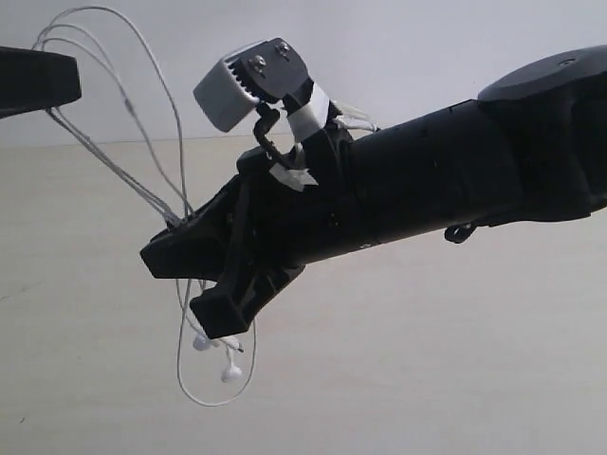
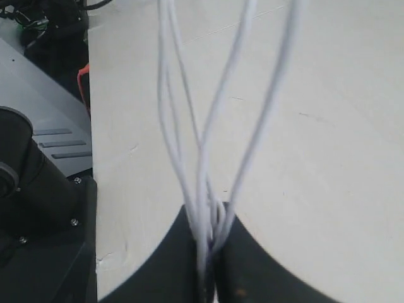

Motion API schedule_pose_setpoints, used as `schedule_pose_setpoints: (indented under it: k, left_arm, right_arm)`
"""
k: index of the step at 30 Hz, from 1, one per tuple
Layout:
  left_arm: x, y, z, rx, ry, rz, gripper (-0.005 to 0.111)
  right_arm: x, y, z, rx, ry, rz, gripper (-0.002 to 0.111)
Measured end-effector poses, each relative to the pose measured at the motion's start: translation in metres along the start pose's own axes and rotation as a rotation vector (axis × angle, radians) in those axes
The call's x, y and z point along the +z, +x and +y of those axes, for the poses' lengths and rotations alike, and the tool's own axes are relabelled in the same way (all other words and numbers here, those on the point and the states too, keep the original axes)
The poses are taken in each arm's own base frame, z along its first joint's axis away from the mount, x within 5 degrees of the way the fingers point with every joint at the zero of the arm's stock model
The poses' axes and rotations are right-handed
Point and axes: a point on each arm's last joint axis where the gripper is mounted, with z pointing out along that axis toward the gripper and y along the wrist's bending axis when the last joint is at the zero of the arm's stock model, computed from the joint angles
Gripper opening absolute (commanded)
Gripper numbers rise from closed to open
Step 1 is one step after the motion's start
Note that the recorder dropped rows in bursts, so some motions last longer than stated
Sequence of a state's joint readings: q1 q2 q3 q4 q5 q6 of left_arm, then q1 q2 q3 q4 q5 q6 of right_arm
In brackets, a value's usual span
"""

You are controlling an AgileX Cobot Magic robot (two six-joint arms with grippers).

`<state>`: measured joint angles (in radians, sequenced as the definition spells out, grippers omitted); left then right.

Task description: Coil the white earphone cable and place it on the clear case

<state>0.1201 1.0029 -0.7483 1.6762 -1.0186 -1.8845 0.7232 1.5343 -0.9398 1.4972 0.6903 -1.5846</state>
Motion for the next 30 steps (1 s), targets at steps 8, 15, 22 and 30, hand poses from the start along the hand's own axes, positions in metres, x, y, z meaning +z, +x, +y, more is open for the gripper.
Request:
schedule_pose_setpoints:
  k: [8,15,22,30]
  left_arm:
    - [-0.009,0.004,0.004,0.000,-0.044,0.047,0.000]
    - [-0.009,0.005,0.004,-0.011,-0.038,0.049,0.000]
    - [-0.009,0.008,0.001,-0.030,-0.002,0.065,0.000]
    - [-0.006,0.032,0.005,-0.100,0.025,0.096,0.000]
  right_arm:
    - [-0.002,-0.001,0.003,-0.003,-0.014,0.001,0.000]
    - [-0.023,-0.013,0.015,-0.024,0.023,-0.007,0.000]
    - [-0.049,-0.026,0.028,-0.042,0.097,-0.033,0.000]
    - [-0.066,-0.030,0.039,-0.051,0.135,-0.019,0.000]
